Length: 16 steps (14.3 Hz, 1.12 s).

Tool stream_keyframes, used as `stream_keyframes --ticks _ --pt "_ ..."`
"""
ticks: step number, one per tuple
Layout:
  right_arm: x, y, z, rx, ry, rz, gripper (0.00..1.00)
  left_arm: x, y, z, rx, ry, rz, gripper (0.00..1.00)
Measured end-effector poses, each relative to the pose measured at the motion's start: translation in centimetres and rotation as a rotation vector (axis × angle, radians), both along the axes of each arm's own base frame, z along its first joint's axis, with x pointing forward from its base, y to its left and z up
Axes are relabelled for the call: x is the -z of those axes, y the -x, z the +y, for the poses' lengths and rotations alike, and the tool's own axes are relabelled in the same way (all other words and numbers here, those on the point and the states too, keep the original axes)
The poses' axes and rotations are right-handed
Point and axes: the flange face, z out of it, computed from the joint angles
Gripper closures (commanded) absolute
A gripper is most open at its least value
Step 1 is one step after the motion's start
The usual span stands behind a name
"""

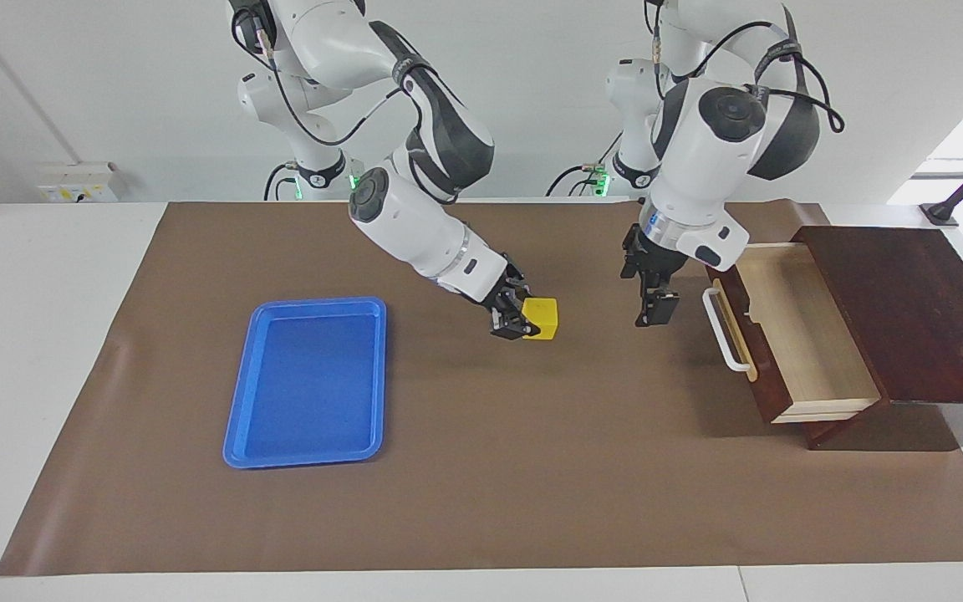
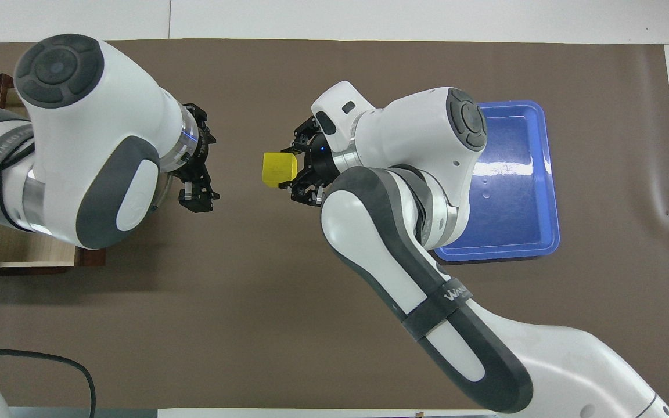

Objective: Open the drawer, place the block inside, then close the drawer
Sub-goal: 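Grasp the cube with the left gripper while the right gripper holds it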

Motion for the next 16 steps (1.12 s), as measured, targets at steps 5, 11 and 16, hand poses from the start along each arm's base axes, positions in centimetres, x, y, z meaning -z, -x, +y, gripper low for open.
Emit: stream_keyframes --ticks 5,11,16 --pt "-0.1 0.6 1.1 0.004 0.004 -0.004 1.0 2.5 1.6 -3.2 -0.036 0.01 -0.019 0.0" --pt "-0.1 0.6 1.1 0.011 0.004 0.001 1.0 2.2 2.1 -5.2 -0.077 0.038 -0.059 0.14" --pt "0.2 0.8 1.3 -0.003 0.01 0.002 1.0 2.4 2.4 -5.8 -0.049 0.036 -0.075 0.95"
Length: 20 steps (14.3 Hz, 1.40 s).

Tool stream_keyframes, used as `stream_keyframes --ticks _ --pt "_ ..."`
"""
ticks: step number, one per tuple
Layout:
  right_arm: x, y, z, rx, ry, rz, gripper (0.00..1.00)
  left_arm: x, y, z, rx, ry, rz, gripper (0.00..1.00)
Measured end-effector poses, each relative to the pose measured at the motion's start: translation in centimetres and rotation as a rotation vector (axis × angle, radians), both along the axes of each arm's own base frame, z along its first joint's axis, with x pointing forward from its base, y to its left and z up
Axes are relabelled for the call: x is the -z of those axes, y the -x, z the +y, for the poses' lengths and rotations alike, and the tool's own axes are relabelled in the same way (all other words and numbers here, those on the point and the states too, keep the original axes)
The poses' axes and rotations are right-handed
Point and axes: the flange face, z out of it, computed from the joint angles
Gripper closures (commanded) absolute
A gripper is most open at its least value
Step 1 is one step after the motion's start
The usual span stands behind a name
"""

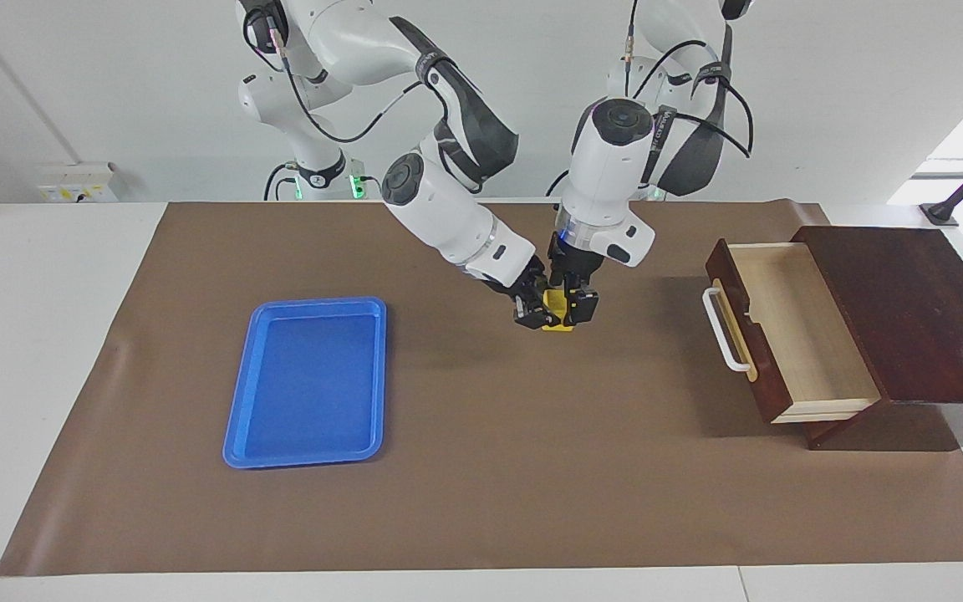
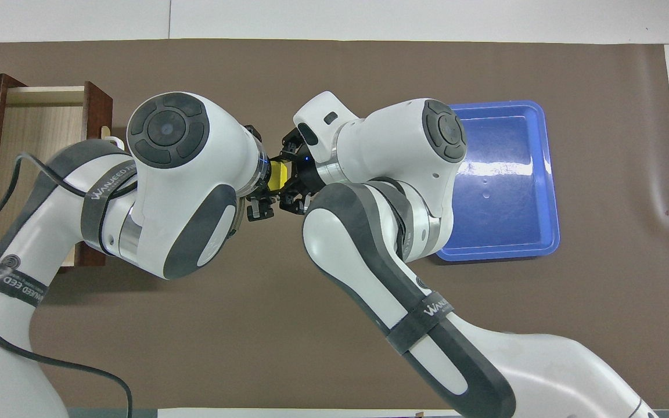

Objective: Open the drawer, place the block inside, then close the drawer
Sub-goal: 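Grasp the cube with the left gripper while the right gripper holds it, then carry the cube into the drawer with the left gripper while the right gripper withdraws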

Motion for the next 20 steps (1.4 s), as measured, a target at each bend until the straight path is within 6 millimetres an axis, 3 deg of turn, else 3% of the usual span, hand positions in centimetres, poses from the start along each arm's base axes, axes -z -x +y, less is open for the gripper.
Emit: stream_keyframes --ticks 1,5,6,7,9,16,18,20 --pt "0.1 0.0 0.0 -0.001 0.001 0.0 1.0 0.1 0.0 0.0 0.001 -0.001 0.001 1.0" --pt "0.1 0.0 0.0 0.0 0.001 0.001 1.0 0.1 0.0 0.0 0.001 -0.002 0.001 1.0" --pt "0.1 0.0 0.0 0.0 0.001 0.001 0.64 0.1 0.0 0.0 0.001 -0.002 0.001 1.0" --pt "0.1 0.0 0.0 0.0 0.001 0.0 0.15 0.1 0.0 0.0 0.0 -0.001 0.0 1.0" --pt "0.0 -0.1 -0.1 0.009 0.0 0.006 0.0 0.1 0.0 0.0 -0.002 -0.002 0.001 1.0" --pt "-2.3 -1.3 -3.1 0.033 -0.005 0.039 0.0 0.0 -1.4 3.3 -0.042 -0.024 0.028 1.0" --pt "-2.5 -1.3 -3.2 0.032 -0.006 0.039 0.0 -1.7 -2.7 6.1 -0.034 -0.034 0.039 1.0" --pt "-2.5 -1.4 -3.4 0.037 -0.006 0.041 0.0 -4.6 -3.9 10.4 0.001 -0.04 0.043 1.0"
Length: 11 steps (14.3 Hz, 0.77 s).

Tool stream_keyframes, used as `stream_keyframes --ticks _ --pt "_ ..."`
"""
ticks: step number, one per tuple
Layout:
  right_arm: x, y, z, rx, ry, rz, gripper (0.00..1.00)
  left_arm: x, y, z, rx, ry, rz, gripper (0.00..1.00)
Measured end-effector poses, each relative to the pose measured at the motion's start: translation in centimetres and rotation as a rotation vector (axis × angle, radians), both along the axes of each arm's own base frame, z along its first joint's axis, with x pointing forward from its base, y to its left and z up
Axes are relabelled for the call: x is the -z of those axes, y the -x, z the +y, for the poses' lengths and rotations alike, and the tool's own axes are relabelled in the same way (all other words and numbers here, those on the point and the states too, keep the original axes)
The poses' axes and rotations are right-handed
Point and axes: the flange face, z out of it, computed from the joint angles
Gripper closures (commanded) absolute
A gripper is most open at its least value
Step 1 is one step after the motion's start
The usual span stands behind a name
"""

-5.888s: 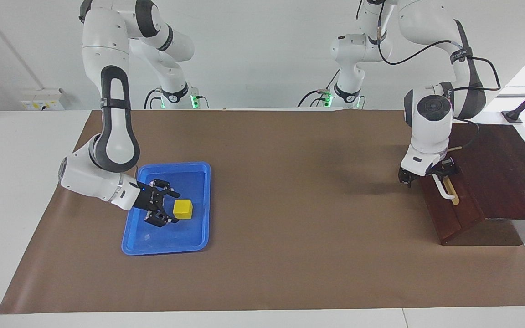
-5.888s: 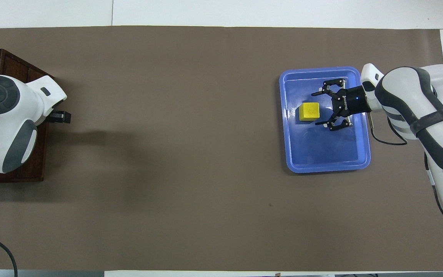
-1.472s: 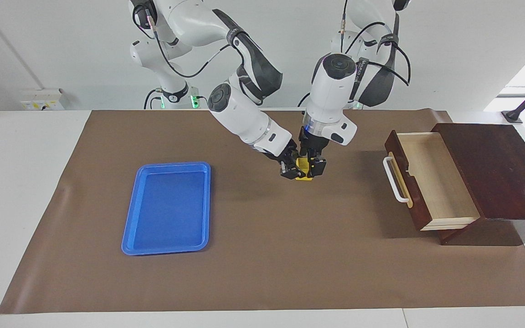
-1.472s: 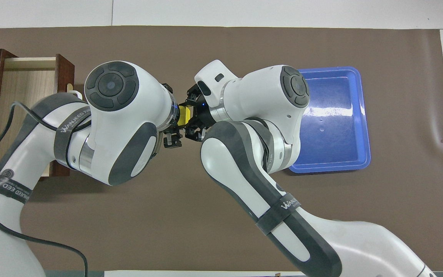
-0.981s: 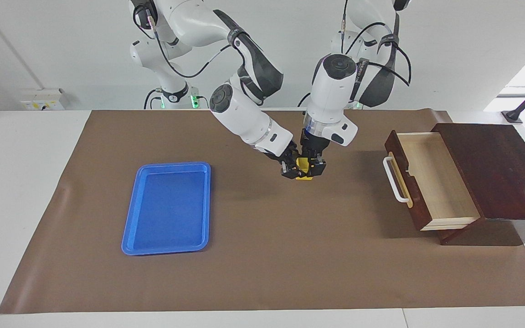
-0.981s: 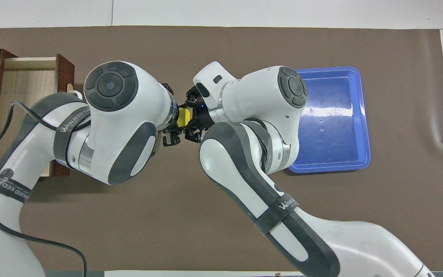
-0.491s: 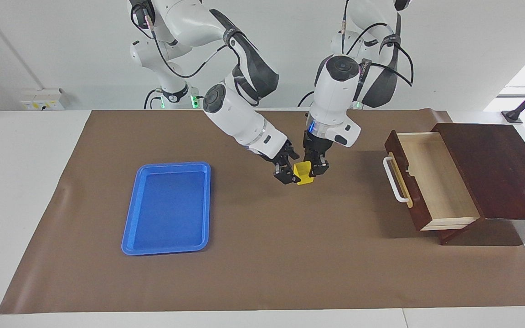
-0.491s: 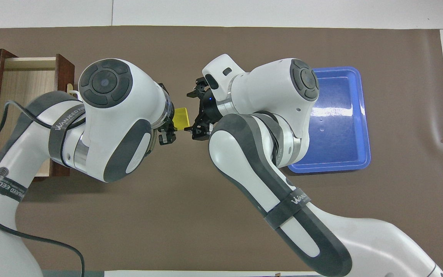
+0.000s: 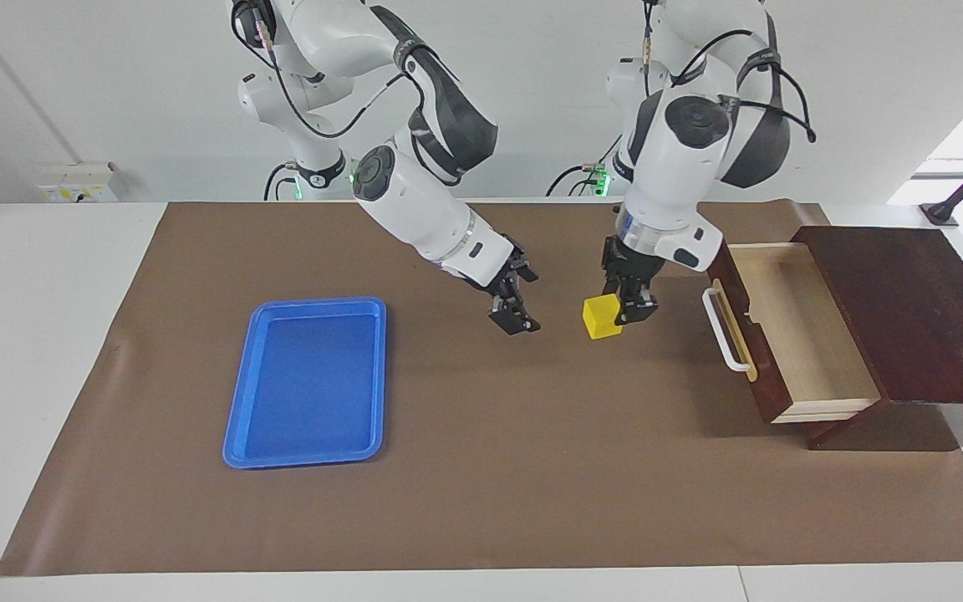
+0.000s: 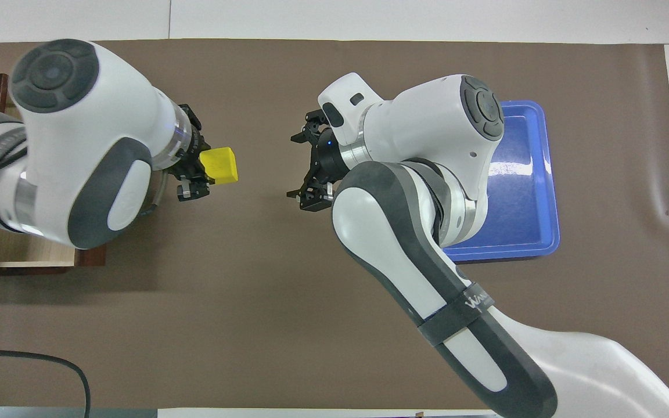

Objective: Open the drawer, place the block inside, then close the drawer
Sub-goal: 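Carry the cube into the drawer with the left gripper while the right gripper withdraws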

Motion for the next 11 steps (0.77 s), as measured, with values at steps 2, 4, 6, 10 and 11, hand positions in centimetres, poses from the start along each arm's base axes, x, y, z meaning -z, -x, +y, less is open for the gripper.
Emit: stream_keyframes --ticks 2,4,6,10,11 --pt "-0.2 -0.2 -0.8 0.001 0.002 0.018 0.0 -3.5 -0.7 5.9 0.029 -0.001 -0.005 1.0" --pt "-1.1 -0.6 -2.9 0.028 0.002 0.066 0.0 -5.6 -1.0 11.9 0.065 -0.004 -0.007 1.0" --pt "-2.5 -1.5 -6.9 0.063 0.002 0.118 0.0 -5.8 -1.4 17.1 0.096 -0.008 -0.006 1.0" --pt "-5.8 -2.5 -16.7 0.145 0.059 0.181 0.0 -4.3 -1.8 25.7 0.091 -0.004 -0.016 1.0" --pt "-6.8 -2.3 -19.0 0.183 0.101 0.192 0.0 -3.4 -1.8 26.3 0.087 -0.005 -0.02 1.0"
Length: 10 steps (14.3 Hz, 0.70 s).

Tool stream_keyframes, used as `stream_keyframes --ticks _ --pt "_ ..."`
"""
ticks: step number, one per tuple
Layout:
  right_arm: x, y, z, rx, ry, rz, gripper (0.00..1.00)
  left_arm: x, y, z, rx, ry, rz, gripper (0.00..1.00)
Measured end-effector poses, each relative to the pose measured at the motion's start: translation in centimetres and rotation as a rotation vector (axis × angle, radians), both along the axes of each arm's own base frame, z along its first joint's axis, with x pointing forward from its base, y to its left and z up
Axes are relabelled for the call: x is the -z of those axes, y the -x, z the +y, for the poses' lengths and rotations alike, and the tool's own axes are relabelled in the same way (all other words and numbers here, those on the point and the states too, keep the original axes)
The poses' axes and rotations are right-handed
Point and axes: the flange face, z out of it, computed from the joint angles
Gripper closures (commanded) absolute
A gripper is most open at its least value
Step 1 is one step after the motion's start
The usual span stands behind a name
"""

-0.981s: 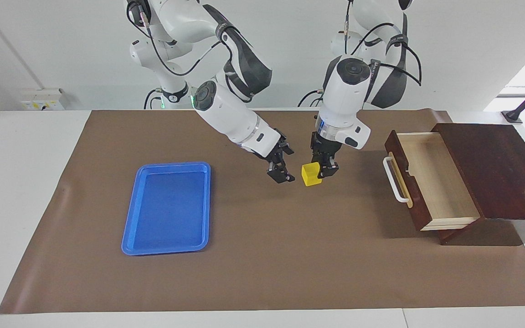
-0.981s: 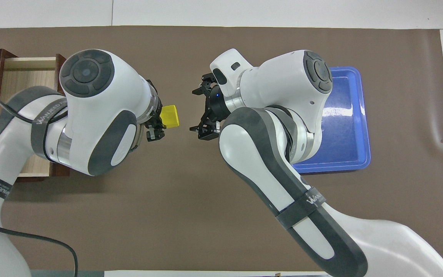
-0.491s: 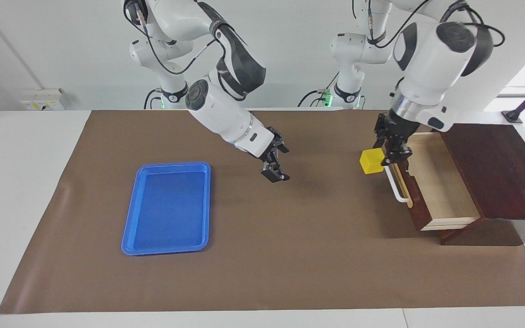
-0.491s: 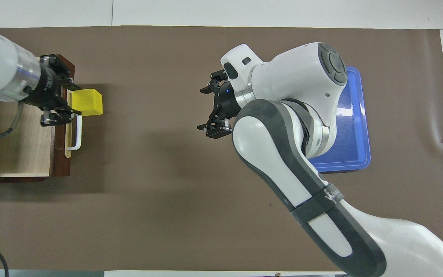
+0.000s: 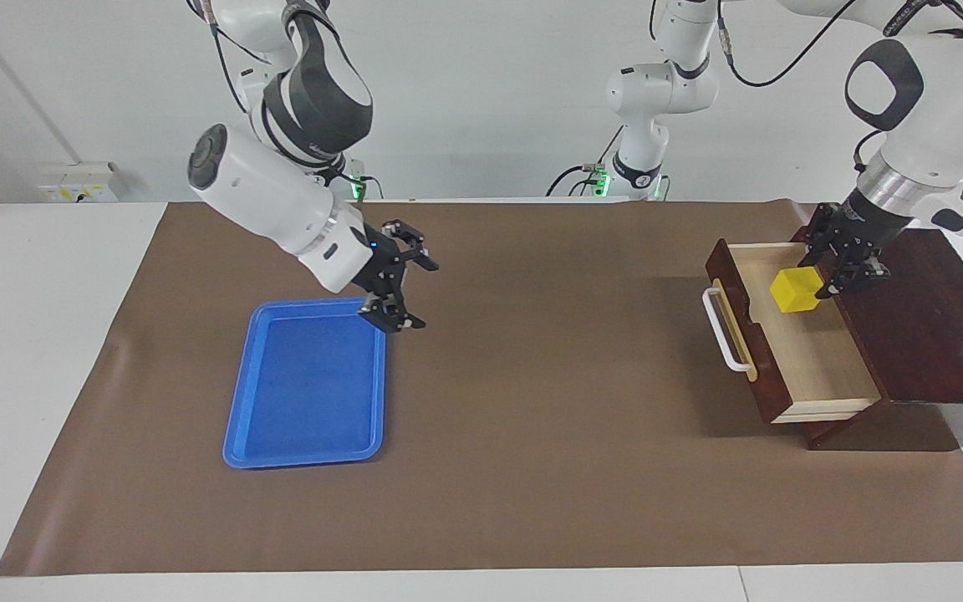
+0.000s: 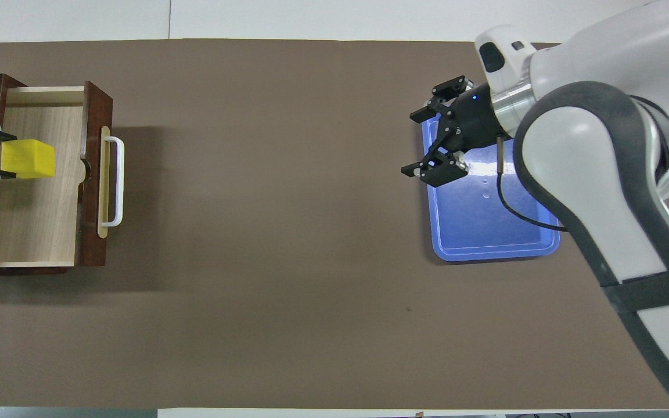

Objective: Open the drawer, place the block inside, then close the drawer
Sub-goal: 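Carry the cube into the drawer with the left gripper while the right gripper withdraws, then open the left gripper to release the cube inside the drawer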

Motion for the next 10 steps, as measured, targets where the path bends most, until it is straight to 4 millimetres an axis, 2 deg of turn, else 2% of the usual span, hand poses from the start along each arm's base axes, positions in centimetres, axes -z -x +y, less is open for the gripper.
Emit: stream_keyframes --ticks 2,6,7,8,9,10 --pt "-2.3 0.7 -3.4 0.06 0.083 0.005 0.0 2.1 0.0 0.2 -0.005 0.0 0.006 1.0" --pt "-6.5 3.3 -8.0 0.241 0.226 0.076 0.0 7.1 0.5 0.7 0.006 -0.001 0.016 1.0" --pt "-7.2 4.0 -9.0 0.3 0.254 0.111 0.0 8.0 0.7 0.7 0.016 -0.001 0.024 0.81" --pt "-7.7 4.6 -10.0 0.355 0.282 0.144 0.0 8.6 0.9 0.8 0.025 -0.001 0.031 0.32" --pt "-8.0 5.0 -10.9 0.405 0.316 0.171 0.0 8.9 1.0 1.0 0.032 -0.001 0.035 0.0" --pt "-8.2 5.4 -11.8 0.454 0.355 0.19 0.0 8.9 1.0 1.1 0.038 -0.001 0.034 0.0"
